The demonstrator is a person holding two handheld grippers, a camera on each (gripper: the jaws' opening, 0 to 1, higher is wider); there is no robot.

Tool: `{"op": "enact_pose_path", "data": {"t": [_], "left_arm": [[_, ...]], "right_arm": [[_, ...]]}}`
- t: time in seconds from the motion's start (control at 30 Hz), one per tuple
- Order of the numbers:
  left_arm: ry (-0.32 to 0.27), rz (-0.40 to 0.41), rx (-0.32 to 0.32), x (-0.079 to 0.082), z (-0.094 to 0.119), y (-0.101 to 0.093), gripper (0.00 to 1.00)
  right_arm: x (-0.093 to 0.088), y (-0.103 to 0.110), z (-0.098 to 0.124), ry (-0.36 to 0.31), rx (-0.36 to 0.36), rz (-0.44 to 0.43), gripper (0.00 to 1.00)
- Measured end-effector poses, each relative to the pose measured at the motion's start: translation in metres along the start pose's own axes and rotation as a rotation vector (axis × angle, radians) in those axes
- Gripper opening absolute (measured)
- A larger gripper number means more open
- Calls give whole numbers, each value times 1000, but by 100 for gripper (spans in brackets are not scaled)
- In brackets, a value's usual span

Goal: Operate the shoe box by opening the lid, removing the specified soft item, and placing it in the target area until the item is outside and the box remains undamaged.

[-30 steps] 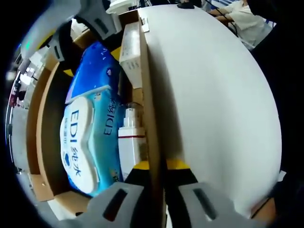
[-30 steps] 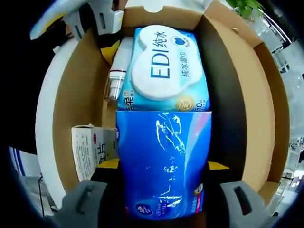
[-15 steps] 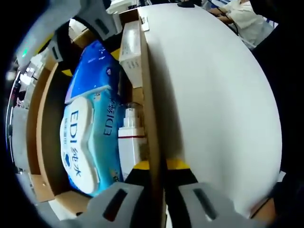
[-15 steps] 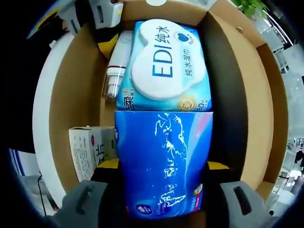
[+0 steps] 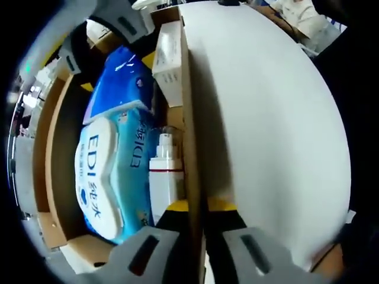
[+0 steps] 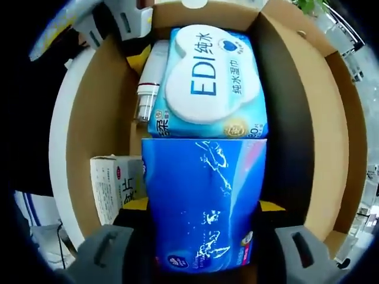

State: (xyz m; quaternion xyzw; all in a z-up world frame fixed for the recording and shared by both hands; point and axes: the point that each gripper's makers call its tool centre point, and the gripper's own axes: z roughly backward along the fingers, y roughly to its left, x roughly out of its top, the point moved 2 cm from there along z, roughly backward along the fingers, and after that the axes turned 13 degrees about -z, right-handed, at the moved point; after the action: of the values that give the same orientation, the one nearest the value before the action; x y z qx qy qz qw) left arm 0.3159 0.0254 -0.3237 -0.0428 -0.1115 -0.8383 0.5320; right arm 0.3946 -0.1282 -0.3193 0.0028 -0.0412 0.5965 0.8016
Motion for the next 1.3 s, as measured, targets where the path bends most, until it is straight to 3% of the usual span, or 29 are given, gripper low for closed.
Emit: {"op": "enact_pose_path", "data": {"t": [0.23,0.6,0.97,1.3], "left_arm": [[0,4,0,0,0,1,2],[4,1,3,-1,0,0,2],[1,-1,6,0,0,-1,3],[0,8,4,-1,0,0,3]], "right_arm": [[-1,0,-1,-11,28,-1,70],[-1,1,-4,2,-7,0,71],[-2,2,-4,87,-32,8,71],[-3,-1,2,36,-27,-4,68]]}}
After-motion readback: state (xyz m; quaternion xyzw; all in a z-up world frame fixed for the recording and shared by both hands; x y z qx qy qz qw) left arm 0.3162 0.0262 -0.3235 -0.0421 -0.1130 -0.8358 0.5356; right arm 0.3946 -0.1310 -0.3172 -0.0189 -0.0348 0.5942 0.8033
